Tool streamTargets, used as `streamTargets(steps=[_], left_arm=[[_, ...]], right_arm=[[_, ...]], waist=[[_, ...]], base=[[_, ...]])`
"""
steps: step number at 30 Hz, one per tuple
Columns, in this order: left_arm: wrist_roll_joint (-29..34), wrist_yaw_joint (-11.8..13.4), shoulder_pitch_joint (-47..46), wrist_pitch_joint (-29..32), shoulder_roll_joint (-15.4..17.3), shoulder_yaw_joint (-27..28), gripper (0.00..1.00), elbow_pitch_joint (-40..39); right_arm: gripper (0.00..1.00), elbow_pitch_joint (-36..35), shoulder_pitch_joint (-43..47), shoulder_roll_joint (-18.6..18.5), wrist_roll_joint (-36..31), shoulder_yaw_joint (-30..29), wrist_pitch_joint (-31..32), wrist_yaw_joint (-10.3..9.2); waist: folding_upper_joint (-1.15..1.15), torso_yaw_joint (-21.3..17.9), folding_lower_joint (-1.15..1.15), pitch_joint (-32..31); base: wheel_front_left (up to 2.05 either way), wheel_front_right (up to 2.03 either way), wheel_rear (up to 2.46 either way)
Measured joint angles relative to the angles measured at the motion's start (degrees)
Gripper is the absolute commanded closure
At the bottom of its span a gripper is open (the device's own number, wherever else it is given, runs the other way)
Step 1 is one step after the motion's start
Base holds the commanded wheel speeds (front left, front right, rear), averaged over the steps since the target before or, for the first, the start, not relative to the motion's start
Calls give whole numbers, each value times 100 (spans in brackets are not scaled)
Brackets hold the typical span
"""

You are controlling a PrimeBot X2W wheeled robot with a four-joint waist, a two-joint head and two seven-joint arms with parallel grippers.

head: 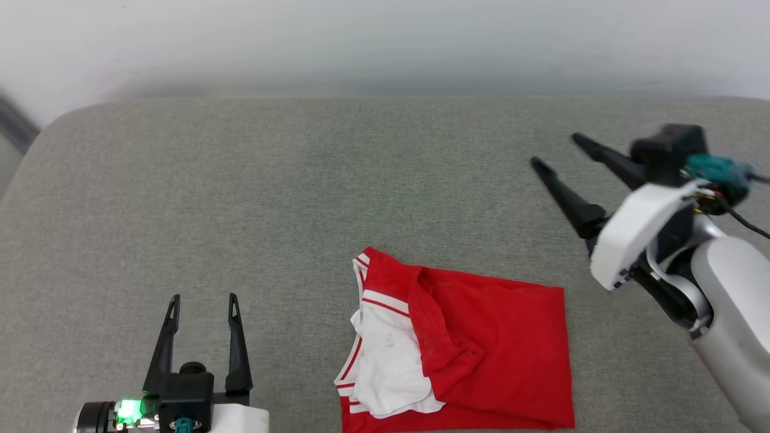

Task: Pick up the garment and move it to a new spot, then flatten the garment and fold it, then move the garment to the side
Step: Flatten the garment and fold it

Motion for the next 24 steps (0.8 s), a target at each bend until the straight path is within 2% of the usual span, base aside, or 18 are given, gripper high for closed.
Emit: streamTargets(steps=[7, 13, 20, 24], left_arm=[[-7, -75, 121, 0, -3, 71, 0, 8], [-7, -132, 174, 0, -40, 108, 0, 29], [-8, -210, 219, 0, -101, 135, 0, 80], [-11, -250, 250, 0, -112, 181, 0, 97]], right_arm=[[0, 45, 1026, 619, -1265, -1604, -1330, 0], [0, -186, 1958, 1279, -1906, -2749, -2004, 0], [0, -632, 2980, 1963, -2282, -3404, -2216, -1], [0, -965, 3579, 2159, -2384, -3551, -2226, 0]], waist=[[0, -170, 0, -94], [0, -236, 0, -179], [0, -209, 0, -301], [0, -151, 0, -380]], base=[[0, 0, 0], [0, 0, 0], [0, 0, 0], [0, 0, 0]])
